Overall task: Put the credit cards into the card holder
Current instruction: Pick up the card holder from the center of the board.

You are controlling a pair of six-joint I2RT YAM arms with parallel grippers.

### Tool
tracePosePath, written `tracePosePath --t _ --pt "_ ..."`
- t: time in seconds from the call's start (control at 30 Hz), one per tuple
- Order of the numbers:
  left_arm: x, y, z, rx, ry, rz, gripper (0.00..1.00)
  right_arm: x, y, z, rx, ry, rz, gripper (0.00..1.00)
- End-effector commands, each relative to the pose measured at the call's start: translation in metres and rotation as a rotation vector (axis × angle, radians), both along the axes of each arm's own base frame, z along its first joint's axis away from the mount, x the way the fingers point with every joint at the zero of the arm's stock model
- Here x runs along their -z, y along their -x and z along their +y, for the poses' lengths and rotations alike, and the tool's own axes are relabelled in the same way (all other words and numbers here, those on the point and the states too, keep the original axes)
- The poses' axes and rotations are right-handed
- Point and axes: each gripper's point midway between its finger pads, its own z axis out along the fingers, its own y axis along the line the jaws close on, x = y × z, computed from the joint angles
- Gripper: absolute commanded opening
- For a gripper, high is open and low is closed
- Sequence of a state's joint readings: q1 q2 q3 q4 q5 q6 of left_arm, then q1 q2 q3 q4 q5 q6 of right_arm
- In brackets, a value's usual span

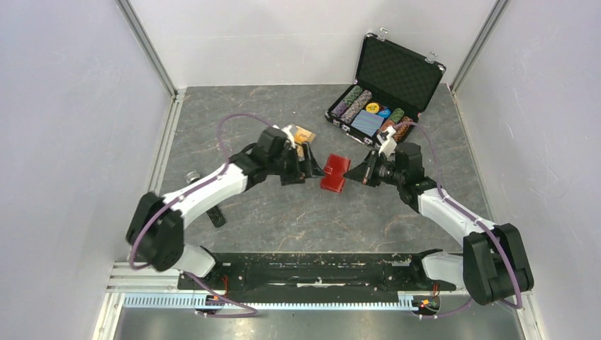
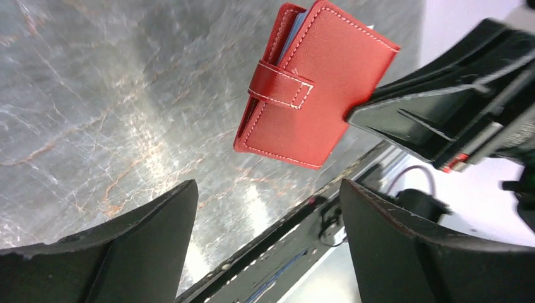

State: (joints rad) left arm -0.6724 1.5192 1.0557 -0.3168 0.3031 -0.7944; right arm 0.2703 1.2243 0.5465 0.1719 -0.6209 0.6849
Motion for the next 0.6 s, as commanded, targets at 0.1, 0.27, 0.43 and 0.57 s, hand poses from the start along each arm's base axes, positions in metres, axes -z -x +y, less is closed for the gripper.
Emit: tracePosePath --t 0.1,0.27,0.43,0.57 --pt "-0.067 -0.012 0.012 -0.071 0.420 -0.180 0.92 -0.076 -0.017 0.014 -0.026 -0.120 -0.124 0.00" --pt "-0.083 -0.004 0.006 -0.018 0.550 -0.225 0.93 -0.111 -0.013 0.024 -0.047 -0.264 -0.124 0.00" --pt "-0.093 -0.004 -0.006 0.022 0.670 -0.226 0.92 -0.125 -0.008 0.026 -0.060 -0.324 -0.124 0.00" --pt "-0.093 -0.007 -0.016 0.049 0.741 -0.210 0.83 -0.128 -0.004 0.026 -0.059 -0.347 -0.121 0.00"
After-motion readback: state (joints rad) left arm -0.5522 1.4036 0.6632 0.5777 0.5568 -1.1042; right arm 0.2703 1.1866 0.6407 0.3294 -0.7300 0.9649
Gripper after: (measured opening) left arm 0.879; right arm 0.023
